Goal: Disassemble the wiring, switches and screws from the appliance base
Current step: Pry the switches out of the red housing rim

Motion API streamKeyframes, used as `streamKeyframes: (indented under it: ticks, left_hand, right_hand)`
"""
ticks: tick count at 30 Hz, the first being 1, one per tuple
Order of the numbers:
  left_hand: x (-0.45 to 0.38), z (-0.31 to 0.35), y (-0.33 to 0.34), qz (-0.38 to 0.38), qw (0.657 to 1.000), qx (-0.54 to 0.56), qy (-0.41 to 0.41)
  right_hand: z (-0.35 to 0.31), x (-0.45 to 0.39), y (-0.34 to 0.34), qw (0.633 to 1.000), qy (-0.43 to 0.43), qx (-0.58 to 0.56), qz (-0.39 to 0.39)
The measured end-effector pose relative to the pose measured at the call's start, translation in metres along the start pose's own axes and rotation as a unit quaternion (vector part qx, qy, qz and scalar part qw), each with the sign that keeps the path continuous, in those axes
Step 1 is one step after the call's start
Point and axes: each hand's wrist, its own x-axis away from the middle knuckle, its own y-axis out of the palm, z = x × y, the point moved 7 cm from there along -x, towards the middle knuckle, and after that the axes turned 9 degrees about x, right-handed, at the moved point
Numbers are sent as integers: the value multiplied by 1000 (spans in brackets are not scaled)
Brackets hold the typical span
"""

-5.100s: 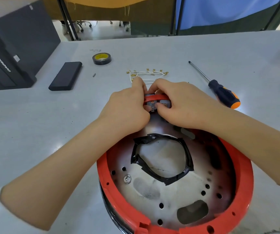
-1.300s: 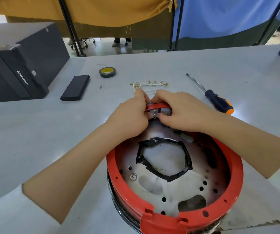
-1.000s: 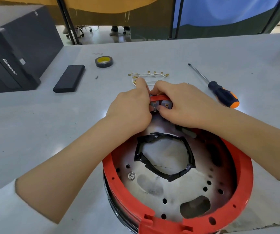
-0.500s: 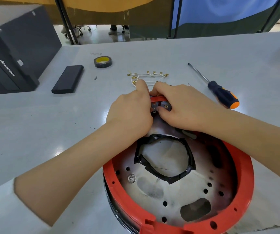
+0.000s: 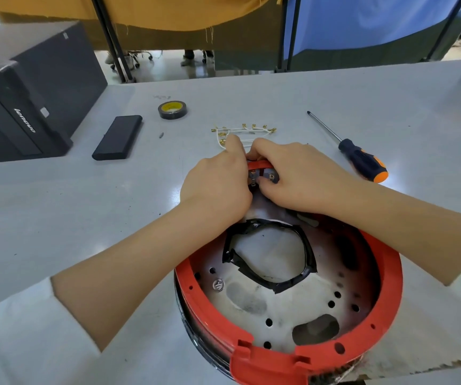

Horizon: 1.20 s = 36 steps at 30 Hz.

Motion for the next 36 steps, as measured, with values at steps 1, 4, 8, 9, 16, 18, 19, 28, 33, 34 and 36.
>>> streamKeyframes:
  ticks: [1,4,8,9,16,18,19,28,33,34,36]
  left_hand:
    - [0,-1,0,1,1000,6,2]
    - [-1,-4,2,-31,998,53,9]
    - [-1,-10,9,-104,988,108,-20]
    - [1,-10,9,-105,989,102,-17]
    - [15,-7,4,-62,996,56,22]
    - [16,-5,4,-65,996,42,35]
    - [16,-4,4,-62,997,34,40]
    - [15,-5,6,-37,998,-6,44]
    - [17,-1,3,-25,997,-50,54]
    - [17,-1,2,-25,996,-58,57]
    - [17,1,2,-27,995,-71,57]
  right_hand:
    - [0,0,0,1000,-1,-3,-3]
    - [0,-1,-2,1000,-5,-16,-23]
    - [-2,2,-2,995,-14,-74,-71]
    - [-4,1,-2,993,-23,-82,-84]
    - [-6,5,5,995,-27,-26,-95]
    - [-6,10,4,998,-44,23,-42]
    - [-6,10,3,998,-46,28,-28]
    - [-8,13,5,999,-43,16,-20]
    - [-9,12,5,998,-45,14,-29]
    - [-9,12,4,998,-45,14,-29]
    - [-9,11,3,999,-43,19,-24]
